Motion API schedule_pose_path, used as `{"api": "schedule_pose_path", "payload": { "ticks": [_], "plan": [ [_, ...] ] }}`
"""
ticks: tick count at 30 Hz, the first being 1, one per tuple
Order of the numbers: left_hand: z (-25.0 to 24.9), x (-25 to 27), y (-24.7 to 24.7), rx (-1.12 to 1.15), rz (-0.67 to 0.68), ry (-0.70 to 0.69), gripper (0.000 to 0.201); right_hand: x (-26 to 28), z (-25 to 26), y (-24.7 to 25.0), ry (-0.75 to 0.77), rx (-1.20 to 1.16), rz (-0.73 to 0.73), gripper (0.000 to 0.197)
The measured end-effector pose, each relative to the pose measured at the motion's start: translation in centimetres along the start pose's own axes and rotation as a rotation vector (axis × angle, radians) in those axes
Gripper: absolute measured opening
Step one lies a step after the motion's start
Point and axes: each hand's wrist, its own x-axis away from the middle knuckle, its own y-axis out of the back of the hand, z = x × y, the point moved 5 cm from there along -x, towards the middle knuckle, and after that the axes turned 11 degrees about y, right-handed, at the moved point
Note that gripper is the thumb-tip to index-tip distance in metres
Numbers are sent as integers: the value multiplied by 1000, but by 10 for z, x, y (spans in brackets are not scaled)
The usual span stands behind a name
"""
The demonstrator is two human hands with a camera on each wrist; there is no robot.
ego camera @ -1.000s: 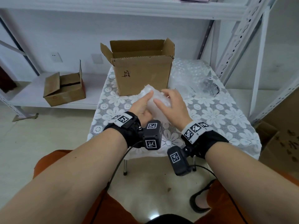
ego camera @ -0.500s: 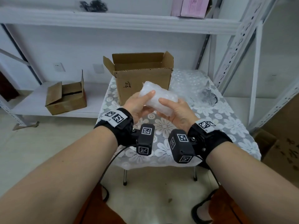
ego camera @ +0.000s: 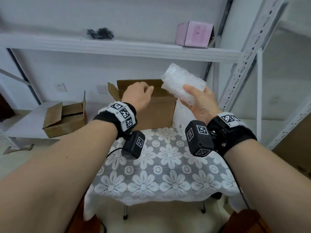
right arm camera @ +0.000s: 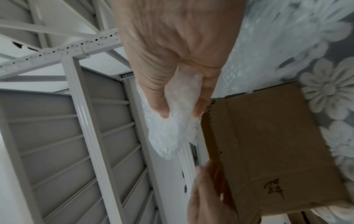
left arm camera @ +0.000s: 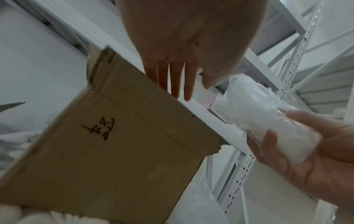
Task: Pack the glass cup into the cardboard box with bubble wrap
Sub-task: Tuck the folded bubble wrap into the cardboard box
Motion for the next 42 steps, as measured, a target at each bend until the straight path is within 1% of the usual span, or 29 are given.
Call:
{"api": "schedule_pose_path", "payload": {
  "ticks": [2,4,5,7,8,9,11,13,14,16,19,20,21,22,23,24,26,30,31,34,35,39,41,42],
  "plan": [
    [6,-8,-14,37,87,67,41,-8,6,-10,52,50,2,32],
    [11,-14,-22,18,111,103,42,-14,8,-21,88,123,30,31],
    [11,-16,-25,-21,101,96,38,-16,7,-26,101,167,52,31],
    [10,-21,-29,-101,80,60,22,-21,2,-34,122,246,106,33],
    [9,-22,-32,-135,77,36,22,-23,0,-37,133,298,131,36],
    [9,-25,-36,-180,91,17,30,-26,-1,-39,148,372,150,38],
    [13,-29,-46,-288,162,-1,44,-35,-2,-41,193,562,176,42],
    [20,-31,-58,-392,244,-18,46,-44,-2,-45,277,814,226,49],
    [23,-30,-63,-448,260,-34,47,-47,-3,-48,326,967,274,51],
    [25,-28,-68,-516,236,-76,47,-50,-9,-56,416,1261,397,50],
    [26,-29,-71,-531,218,-97,48,-53,-21,-66,546,1594,570,40],
    [26,-29,-71,-539,222,-97,49,-55,-25,-70,571,1675,619,34],
    [27,-29,-71,-546,225,-97,50,-56,-28,-75,564,1734,660,25],
    [27,-30,-72,-552,225,-97,51,-58,-31,-79,522,1773,693,17],
    [28,-30,-72,-557,228,-99,51,-60,-34,-83,473,1796,723,14],
    [28,-30,-72,-561,232,-105,50,-63,-38,-86,419,1824,749,17],
    [29,-32,-74,-572,243,-115,50,-71,-46,-92,379,1891,789,21],
    [32,-36,-78,-606,235,-114,53,-85,-58,-101,412,2056,847,21],
    [32,-36,-78,-616,248,-96,54,-87,-58,-105,445,2081,849,21],
    [33,-39,-78,-638,292,-38,56,-90,-57,-117,648,2164,814,19],
    [33,-39,-78,-638,300,-32,56,-90,-59,-118,680,2170,817,20],
    [33,-39,-77,-604,330,-32,54,-91,-77,-108,589,2104,900,20],
    [34,-39,-77,-597,365,-18,55,-88,-80,-102,595,2027,885,19],
    [34,-39,-77,-598,376,-13,56,-87,-79,-100,626,2003,855,20]
  ]
}}
